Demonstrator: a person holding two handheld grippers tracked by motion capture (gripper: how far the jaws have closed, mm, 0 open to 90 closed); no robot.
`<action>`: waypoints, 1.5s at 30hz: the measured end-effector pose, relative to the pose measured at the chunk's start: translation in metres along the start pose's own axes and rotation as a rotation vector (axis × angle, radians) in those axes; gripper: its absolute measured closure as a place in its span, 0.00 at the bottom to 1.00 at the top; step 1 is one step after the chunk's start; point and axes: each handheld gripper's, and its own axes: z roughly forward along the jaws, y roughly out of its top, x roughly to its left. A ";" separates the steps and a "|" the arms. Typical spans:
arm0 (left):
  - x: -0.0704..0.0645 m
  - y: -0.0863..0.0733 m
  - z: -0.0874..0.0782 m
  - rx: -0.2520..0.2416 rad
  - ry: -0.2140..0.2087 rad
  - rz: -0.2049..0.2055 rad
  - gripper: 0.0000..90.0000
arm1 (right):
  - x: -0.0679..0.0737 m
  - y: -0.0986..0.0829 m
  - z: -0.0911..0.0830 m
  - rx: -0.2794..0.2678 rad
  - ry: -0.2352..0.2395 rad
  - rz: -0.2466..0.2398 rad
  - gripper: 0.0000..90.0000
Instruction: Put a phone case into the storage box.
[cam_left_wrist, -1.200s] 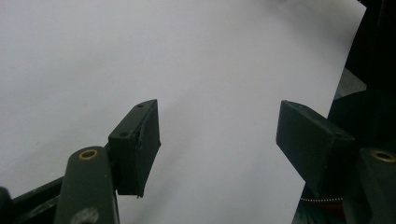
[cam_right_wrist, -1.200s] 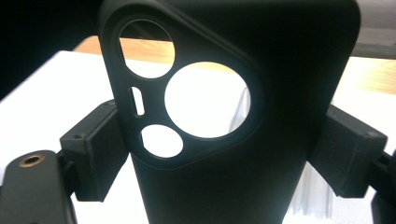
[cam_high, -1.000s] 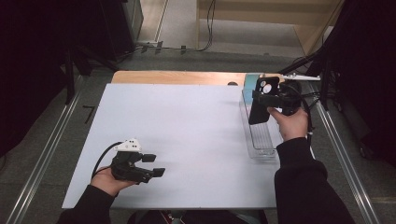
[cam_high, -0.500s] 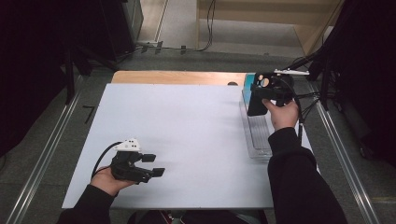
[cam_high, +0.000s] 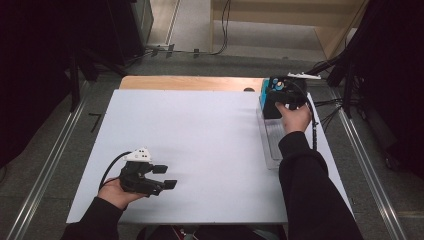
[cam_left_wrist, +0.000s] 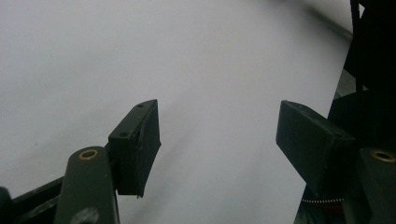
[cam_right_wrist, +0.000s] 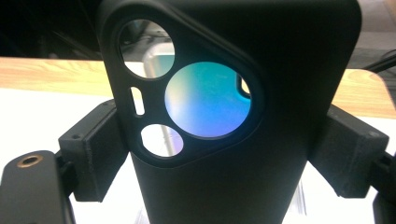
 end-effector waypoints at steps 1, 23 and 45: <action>0.000 0.000 0.000 -0.001 -0.001 0.000 0.34 | 0.000 0.000 0.003 0.003 -0.007 -0.007 0.13; 0.000 0.003 0.004 0.005 -0.010 0.010 0.34 | 0.006 -0.004 0.023 -0.006 -0.056 -0.032 0.12; 0.000 0.005 0.005 0.012 -0.004 0.009 0.34 | -0.004 -0.003 0.015 0.038 0.024 0.021 0.01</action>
